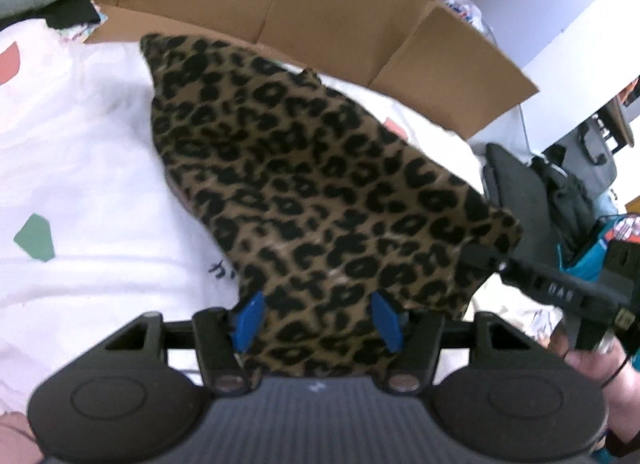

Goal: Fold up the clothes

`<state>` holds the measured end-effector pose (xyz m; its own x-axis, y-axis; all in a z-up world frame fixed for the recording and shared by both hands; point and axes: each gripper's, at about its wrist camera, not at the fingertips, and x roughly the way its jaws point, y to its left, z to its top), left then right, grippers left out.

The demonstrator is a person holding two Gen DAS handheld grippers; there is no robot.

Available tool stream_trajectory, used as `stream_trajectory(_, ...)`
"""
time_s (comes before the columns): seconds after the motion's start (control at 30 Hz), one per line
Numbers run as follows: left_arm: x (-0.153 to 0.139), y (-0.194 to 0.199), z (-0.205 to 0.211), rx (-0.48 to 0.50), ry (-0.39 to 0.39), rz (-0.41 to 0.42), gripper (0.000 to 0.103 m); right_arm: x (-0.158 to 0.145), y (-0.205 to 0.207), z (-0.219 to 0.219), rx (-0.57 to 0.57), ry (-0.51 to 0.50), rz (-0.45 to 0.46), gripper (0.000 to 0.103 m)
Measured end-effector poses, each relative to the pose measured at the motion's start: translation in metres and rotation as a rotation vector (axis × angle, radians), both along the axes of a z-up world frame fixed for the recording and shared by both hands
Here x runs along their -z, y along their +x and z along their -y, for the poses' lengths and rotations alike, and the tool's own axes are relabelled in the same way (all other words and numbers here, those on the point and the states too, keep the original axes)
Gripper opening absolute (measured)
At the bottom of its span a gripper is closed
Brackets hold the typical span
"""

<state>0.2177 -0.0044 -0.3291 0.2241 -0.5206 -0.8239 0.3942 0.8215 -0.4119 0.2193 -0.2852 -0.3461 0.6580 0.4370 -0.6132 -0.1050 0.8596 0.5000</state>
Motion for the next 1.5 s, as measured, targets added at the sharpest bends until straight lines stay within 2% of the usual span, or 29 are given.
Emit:
stream_trajectory(0.13,0.009,-0.003,-0.009,0.008,0.008,-0.007,0.068,0.004,0.001,0.015,0.036,0.003,-0.013,0.0)
stream_trajectory(0.37,0.038,-0.006,-0.043,-0.003,-0.006,-0.054,0.068,0.012,-0.001,0.038,0.092,0.0,-0.035,0.0)
stream_trajectory(0.6,0.05,-0.007,-0.07,-0.021,-0.042,-0.087,0.068,0.03,0.001,0.061,0.163,0.0,-0.089,0.0)
stream_trajectory(0.9,0.048,-0.003,-0.096,0.003,-0.046,-0.095,0.068,0.052,0.004,0.091,0.275,0.041,-0.146,0.0)
stream_trajectory(1.13,0.039,-0.007,-0.111,0.021,-0.038,-0.091,0.068,0.05,0.003,0.104,0.33,0.075,-0.136,0.0)
stream_trajectory(1.43,0.027,-0.003,-0.107,0.058,-0.002,-0.066,0.068,0.07,0.004,0.123,0.402,0.108,-0.178,0.0)
stream_trajectory(1.5,0.019,0.002,-0.103,0.092,0.018,-0.047,0.068,0.072,0.004,0.125,0.415,0.124,-0.188,0.004)
